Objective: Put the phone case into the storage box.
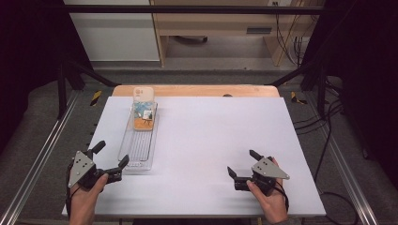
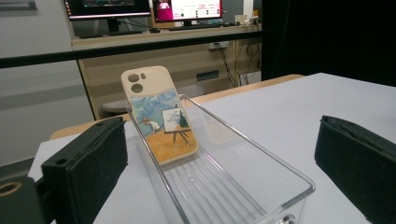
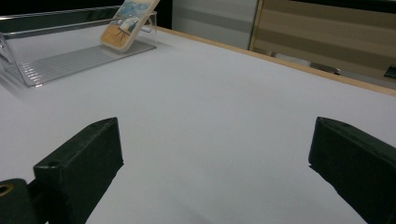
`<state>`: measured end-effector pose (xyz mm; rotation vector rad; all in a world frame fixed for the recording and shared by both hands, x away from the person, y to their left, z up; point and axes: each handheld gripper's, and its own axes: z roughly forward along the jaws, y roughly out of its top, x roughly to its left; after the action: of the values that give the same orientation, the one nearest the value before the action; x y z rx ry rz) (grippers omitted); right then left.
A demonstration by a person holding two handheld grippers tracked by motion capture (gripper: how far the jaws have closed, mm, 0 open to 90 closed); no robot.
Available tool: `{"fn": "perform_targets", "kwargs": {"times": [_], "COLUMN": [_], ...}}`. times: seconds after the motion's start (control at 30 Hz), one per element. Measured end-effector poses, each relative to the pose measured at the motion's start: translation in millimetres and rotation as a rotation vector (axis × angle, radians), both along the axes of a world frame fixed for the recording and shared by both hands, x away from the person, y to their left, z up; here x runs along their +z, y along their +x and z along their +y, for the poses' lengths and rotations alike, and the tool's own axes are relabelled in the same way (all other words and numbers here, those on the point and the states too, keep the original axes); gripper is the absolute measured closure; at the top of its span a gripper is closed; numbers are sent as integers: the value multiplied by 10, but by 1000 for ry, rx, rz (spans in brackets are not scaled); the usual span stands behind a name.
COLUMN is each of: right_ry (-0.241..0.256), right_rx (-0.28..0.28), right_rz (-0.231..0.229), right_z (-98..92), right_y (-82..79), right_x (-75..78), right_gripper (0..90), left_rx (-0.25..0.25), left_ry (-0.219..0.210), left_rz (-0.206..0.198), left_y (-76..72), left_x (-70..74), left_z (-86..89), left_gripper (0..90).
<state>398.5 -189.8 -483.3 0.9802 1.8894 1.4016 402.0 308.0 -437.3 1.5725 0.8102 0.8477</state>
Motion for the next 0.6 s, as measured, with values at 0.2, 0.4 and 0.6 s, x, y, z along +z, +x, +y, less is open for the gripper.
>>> {"fn": "perform_targets", "kwargs": {"times": [0.2,0.4,0.6], "right_ry": [5,18,37], "right_rx": [-13,-34,-55], "right_rz": [-12,-28,-35], "right_z": [-59,-161,-294], "right_y": [15,49,108], "right_x": [8,13,-18], "right_gripper": [29,30,34], "left_rx": [-29,-61,-63], "left_ry": [-18,-24,-49], "left_rz": [9,20,18], "left_y": [3,8,-7], "left_x": [-82,-144,-208], "left_z": [14,-21,11], "left_gripper": [22,37,35]}}
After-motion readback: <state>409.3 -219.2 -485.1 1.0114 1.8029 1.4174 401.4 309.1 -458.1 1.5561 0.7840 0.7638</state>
